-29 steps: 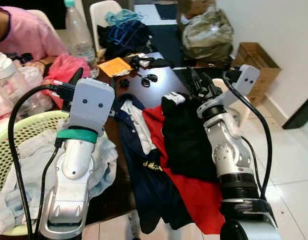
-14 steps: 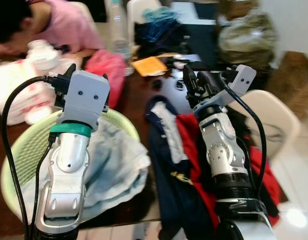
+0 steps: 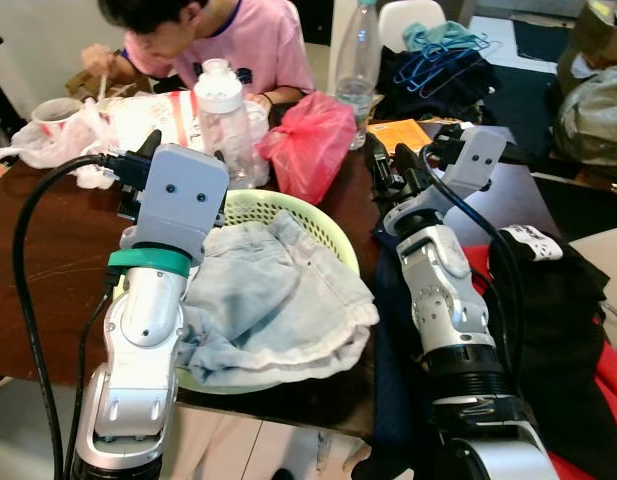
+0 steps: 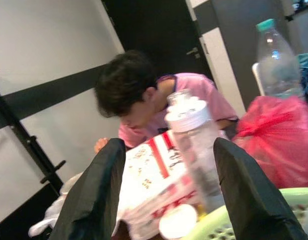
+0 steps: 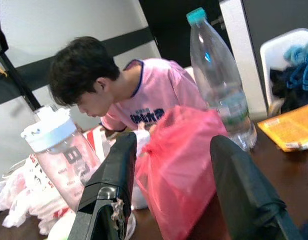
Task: Hang hanger
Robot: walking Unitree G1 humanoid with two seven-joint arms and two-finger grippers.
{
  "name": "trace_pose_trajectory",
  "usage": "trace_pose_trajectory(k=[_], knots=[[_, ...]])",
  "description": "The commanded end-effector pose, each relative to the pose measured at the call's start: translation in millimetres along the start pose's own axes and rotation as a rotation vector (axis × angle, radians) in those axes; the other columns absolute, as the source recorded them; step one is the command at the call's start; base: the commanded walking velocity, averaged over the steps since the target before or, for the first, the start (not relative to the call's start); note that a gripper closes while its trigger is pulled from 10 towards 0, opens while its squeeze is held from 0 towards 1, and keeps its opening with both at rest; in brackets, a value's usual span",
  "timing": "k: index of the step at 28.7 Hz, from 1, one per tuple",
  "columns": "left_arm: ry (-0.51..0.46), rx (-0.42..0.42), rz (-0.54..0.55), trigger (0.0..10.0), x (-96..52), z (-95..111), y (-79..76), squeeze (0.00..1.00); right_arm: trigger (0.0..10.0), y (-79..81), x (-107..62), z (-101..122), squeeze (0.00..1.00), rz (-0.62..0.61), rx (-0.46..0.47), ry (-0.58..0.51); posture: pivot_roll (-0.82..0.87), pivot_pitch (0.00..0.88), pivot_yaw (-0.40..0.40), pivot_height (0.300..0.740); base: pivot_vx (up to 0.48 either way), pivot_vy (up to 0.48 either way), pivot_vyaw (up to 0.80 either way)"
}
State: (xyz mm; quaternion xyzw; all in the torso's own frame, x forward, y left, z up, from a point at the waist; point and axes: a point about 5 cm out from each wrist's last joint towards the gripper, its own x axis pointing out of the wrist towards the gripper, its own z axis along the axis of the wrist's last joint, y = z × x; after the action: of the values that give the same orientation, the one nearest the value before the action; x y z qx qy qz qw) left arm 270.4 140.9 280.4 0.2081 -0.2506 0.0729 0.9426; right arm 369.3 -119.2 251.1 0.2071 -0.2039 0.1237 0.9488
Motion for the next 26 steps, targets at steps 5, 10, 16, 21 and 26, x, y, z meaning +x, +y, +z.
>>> trace_pose_trajectory(k=[5,10,16,21,26], knots=[[0.015,0.001,0.002,10.0,-1.1,-1.2,2.2,0.00,10.0,4.5,-0.1,-4.3,0.01,0.007,0.005,0.006,0.08,0.073,0.037,0.740,0.000,0.000,0.78],[0.035,-0.023,-0.008,10.0,0.3,-1.9,4.7,0.00,10.0,4.5,0.1,-4.5,0.03,0.007,0.001,0.008,0.08,0.073,0.037,0.740,0.000,0.000,0.77],[0.105,-0.075,-0.033,10.0,3.3,-7.0,8.1,0.00,10.0,2.3,1.1,-4.3,0.00,-0.014,-0.024,0.016,0.08,0.074,0.036,0.740,0.000,0.000,0.51],[0.168,-0.108,-0.070,10.0,4.5,-13.7,11.5,0.00,10.0,-3.6,4.1,-3.3,0.00,-0.051,-0.060,0.029,0.08,0.075,0.032,0.740,0.000,0.000,0.00],[0.205,-0.071,-0.289,10.0,-11.8,-17.5,-0.2,0.00,10.0,-1.3,14.6,1.1,0.00,0.137,-0.407,0.144,0.08,0.075,0.030,0.740,0.000,0.000,0.00]])
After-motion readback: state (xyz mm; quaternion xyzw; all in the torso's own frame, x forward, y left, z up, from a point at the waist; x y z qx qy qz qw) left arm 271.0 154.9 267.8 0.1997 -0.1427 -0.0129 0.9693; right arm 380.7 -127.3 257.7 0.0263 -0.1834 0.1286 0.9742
